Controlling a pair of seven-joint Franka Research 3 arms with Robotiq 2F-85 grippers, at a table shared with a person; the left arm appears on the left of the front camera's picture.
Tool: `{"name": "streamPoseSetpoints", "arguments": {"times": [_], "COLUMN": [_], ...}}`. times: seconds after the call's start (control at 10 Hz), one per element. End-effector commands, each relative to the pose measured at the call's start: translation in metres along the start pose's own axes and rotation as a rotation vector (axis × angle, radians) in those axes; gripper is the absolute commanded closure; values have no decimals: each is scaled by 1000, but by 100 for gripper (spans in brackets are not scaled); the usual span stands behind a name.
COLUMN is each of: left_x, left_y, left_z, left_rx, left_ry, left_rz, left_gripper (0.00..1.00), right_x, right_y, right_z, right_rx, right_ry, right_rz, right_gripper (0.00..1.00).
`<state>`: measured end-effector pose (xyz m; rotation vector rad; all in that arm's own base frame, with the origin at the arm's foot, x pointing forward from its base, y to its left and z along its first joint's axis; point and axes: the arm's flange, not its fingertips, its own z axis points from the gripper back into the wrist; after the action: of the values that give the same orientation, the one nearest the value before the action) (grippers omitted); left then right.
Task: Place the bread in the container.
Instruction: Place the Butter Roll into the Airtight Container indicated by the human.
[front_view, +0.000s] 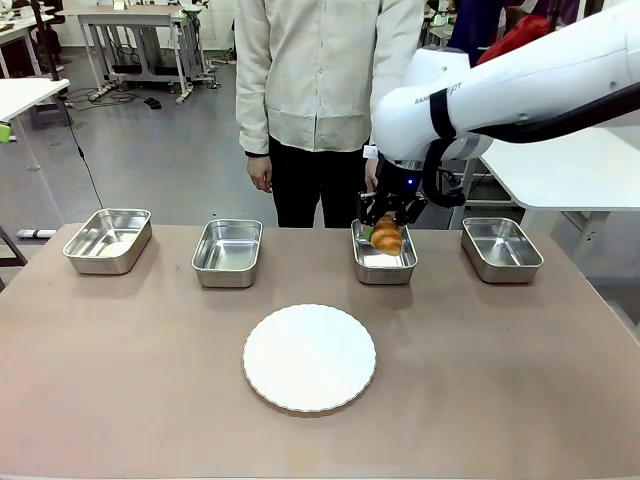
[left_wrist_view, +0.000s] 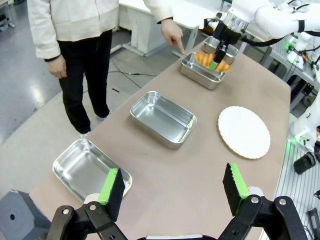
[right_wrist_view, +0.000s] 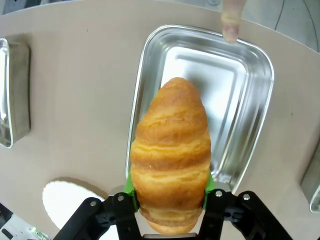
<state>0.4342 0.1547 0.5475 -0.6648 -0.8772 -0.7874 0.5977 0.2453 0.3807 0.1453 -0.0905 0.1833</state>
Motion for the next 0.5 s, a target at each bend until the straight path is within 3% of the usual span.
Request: {"name": "streamPoseSetpoints", "arguments": {"times": [0.0, 0.2, 0.3, 0.4], "left_x": [0, 0, 0, 0], "left_y": [0, 0, 0, 0], "left_z": [2, 2, 2, 2], "left_rx": [-8, -8, -8, -8], "left_ry": [-10, -10, -10, -10], "left_rz": [-16, -16, -16, -16], "left_gripper": [0, 0, 0, 0], "right_x": [8, 6, 4, 4], "right_y": [-2, -4, -5, -6], "right_z": [-11, -20, -17, -14], "right_rx": [-14, -63, -75, -67], "right_ry": [-32, -60, -79, -89], "right_rz": [21, 41, 59, 61], "right_gripper": [44, 44, 0, 0]}}
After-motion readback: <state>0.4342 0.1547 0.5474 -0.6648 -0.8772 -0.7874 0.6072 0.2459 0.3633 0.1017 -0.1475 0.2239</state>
